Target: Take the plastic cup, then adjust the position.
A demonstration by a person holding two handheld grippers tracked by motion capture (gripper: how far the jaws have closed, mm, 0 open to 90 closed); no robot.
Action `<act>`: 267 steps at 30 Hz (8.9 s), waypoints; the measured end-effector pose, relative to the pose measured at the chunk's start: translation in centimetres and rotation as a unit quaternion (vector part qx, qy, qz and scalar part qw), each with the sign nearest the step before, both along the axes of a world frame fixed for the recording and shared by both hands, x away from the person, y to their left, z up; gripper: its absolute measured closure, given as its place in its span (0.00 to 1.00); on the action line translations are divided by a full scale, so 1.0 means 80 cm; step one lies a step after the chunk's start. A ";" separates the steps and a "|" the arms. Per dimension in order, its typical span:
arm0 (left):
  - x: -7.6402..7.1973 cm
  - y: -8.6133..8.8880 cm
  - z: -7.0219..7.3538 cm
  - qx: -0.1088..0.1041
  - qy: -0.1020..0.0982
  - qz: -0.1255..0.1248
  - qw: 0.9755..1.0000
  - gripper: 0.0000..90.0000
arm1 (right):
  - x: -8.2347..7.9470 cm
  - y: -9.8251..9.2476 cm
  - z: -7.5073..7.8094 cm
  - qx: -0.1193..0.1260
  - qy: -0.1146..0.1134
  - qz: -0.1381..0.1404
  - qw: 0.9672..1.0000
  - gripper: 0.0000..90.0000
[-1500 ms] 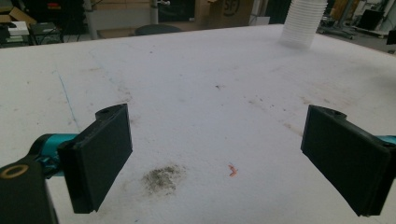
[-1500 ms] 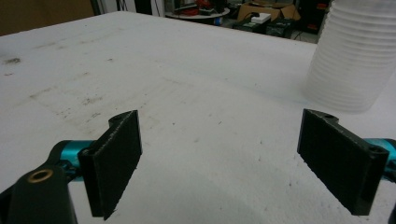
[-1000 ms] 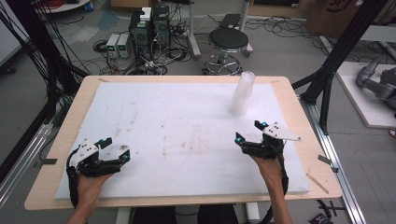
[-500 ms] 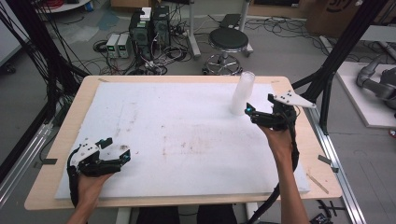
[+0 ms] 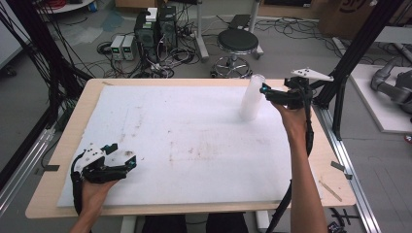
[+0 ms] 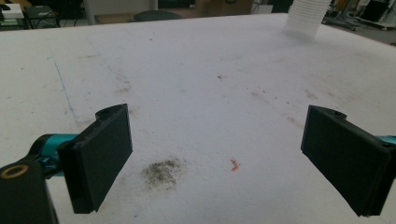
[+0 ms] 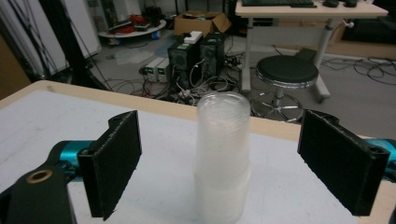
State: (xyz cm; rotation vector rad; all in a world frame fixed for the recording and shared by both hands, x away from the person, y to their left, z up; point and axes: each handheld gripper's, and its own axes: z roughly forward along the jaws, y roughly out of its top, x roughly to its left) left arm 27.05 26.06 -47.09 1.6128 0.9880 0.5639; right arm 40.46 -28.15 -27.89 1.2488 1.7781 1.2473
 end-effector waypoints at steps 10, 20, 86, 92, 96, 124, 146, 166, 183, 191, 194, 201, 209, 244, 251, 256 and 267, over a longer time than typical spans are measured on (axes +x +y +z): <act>0.002 -0.001 0.000 0.001 0.008 0.003 1.000 0.10 | 0.049 0.004 0.018 -0.013 0.022 -0.024 0.999 0.15; 0.002 -0.002 0.000 0.007 0.006 0.003 1.000 0.10 | 0.095 0.018 0.022 -0.031 0.053 -0.032 0.998 0.15; 0.000 -0.006 0.001 0.023 0.003 0.004 1.000 0.10 | 0.147 0.056 -0.050 -0.088 0.222 -0.042 0.970 0.40; 0.001 -0.006 0.001 0.022 0.003 0.003 1.000 0.10 | 0.146 0.056 -0.049 -0.091 0.222 -0.039 0.970 0.41; 0.001 -0.006 0.001 0.024 0.004 0.002 1.000 0.10 | 0.145 0.058 -0.048 -0.089 0.223 -0.038 0.970 0.41; 0.002 -0.007 0.001 0.028 0.007 -0.001 1.000 0.10 | 0.130 0.059 0.066 -0.068 0.157 -0.031 0.985 0.44; 0.003 -0.006 0.001 0.022 0.010 -0.005 1.000 0.10 | 0.045 0.043 0.082 -0.030 0.099 0.094 0.990 0.45; 0.004 -0.006 0.001 0.022 0.015 -0.012 1.000 0.10 | -0.080 0.099 0.019 -0.016 0.045 0.305 0.951 0.45; 0.002 -0.008 0.001 0.034 0.007 -0.011 0.999 0.10 | -0.109 0.134 -0.062 0.016 0.017 0.398 0.917 0.45; 0.001 -0.010 0.001 0.040 0.003 -0.010 0.999 0.10 | -0.108 0.142 -0.074 0.007 0.023 0.405 0.914 0.46; 0.001 -0.010 0.001 0.040 0.003 -0.010 0.999 0.10 | -0.107 0.143 -0.074 0.008 0.026 0.406 0.914 0.46; 0.001 -0.010 0.001 0.038 0.003 -0.012 0.999 0.10 | -0.107 0.147 -0.075 0.006 0.027 0.409 0.912 0.46; 0.002 -0.004 0.009 0.028 -0.014 -0.037 0.999 0.10 | -0.107 0.148 -0.077 0.007 0.031 0.419 0.908 0.46; 0.038 -0.148 0.110 -0.031 -0.099 -0.385 0.917 0.10 | -0.123 0.166 -0.068 0.028 0.010 0.499 0.866 0.47; 0.041 -0.178 0.107 -0.038 -0.098 -0.406 0.908 0.10 | -0.122 0.169 -0.071 0.033 0.013 0.506 0.862 0.47; 0.041 -0.190 0.106 -0.041 -0.103 -0.410 0.906 0.10 | -0.121 0.172 -0.072 0.034 0.013 0.508 0.861 0.47; 0.039 -0.198 0.101 -0.044 -0.108 -0.420 0.900 0.16 | -0.120 0.175 -0.076 0.044 0.014 0.513 0.857 0.46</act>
